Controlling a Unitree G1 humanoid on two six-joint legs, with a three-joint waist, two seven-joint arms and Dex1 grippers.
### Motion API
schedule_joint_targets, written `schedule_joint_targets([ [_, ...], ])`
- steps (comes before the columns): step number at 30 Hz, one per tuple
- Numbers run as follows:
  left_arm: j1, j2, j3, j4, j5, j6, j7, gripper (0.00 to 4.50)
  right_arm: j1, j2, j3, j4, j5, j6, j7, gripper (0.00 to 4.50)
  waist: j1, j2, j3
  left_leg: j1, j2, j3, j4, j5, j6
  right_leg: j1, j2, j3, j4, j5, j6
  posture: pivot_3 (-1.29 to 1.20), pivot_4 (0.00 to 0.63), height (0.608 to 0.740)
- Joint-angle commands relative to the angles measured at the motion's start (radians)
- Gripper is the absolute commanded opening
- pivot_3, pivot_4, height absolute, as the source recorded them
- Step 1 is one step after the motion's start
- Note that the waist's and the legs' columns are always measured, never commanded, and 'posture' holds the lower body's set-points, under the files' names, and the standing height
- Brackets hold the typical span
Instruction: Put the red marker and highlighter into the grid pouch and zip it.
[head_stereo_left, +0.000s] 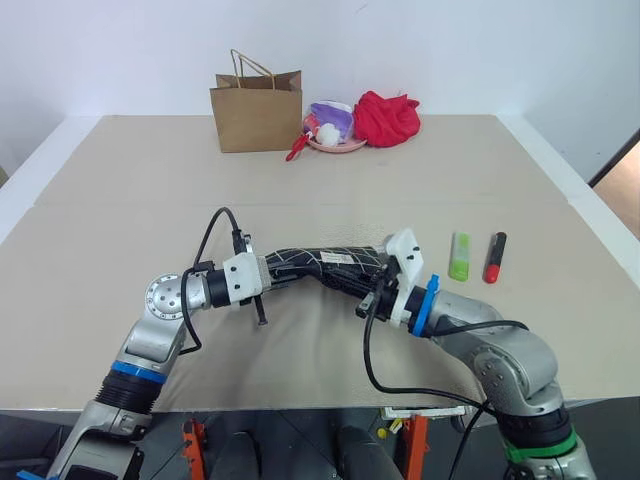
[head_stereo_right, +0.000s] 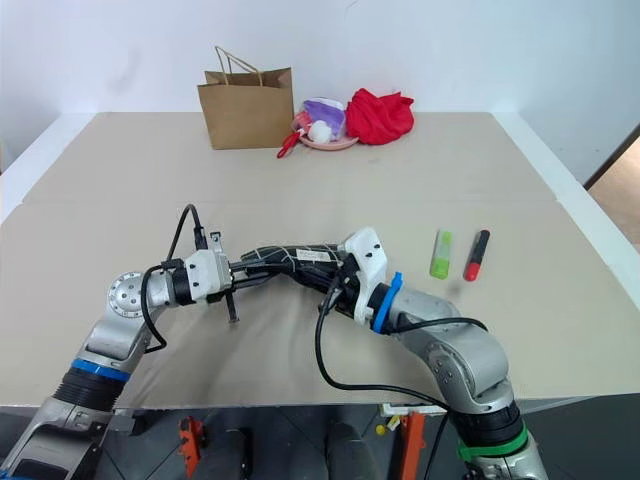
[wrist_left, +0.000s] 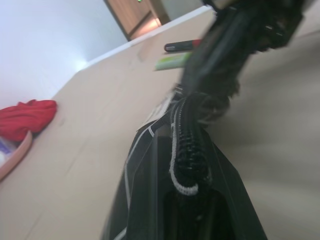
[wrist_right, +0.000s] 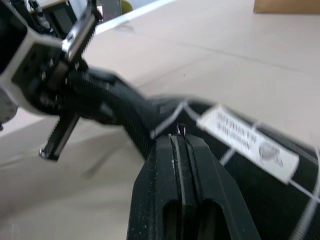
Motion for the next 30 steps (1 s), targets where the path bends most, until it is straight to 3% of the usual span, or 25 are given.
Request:
schedule_joint_targets([
  [1, 0.01, 0.006, -0.018, -0.03, -0.029, 0.013, -0.034, 0.0, -0.04, 0.015, -0.029, -0.057, 0.046, 0.013, -0.007, 0.06, 0.0, 0.0, 0.0, 0.0, 0.0, 0.0, 0.0, 0.0, 0.0, 0.0, 0.0, 0.0, 0.0, 0.0, 0.0, 0.0, 0.15, 0.74],
  [11, -0.023, -0.006, -0.001, 0.002, -0.03, 0.027, -0.031, 0.0, -0.077, 0.02, -0.057, -0.095, 0.123, 0.095, -0.033, 0.06, 0.0, 0.0, 0.0, 0.0, 0.0, -0.001, 0.0, 0.0, 0.0, 0.0, 0.0, -0.001, 0.0, 0.0, 0.0, 0.0, 0.15, 0.74],
  [22, -0.02, 0.0, 0.017, -0.023, -0.042, 0.037, -0.011, 0.0, -0.023, -0.033, -0.058, -0.083, 0.08, 0.07, -0.029, 0.06, -0.001, 0.0, 0.0, -0.001, 0.0, -0.002, 0.0, 0.0, 0.0, 0.0, 0.0, -0.002, 0.0, 0.0, 0.0, 0.0, 0.15, 0.74],
  [30, -0.022, -0.005, 0.013, -0.019, -0.043, 0.039, -0.012, 0.0, -0.07, 0.009, -0.084, -0.088, 0.133, 0.099, -0.058, 0.06, 0.0, 0.0, 0.0, -0.001, 0.0, -0.003, 0.0, 0.0, 0.0, 0.0, 0.0, -0.003, 0.0, 0.0, 0.0, 0.0, 0.15, 0.74],
])
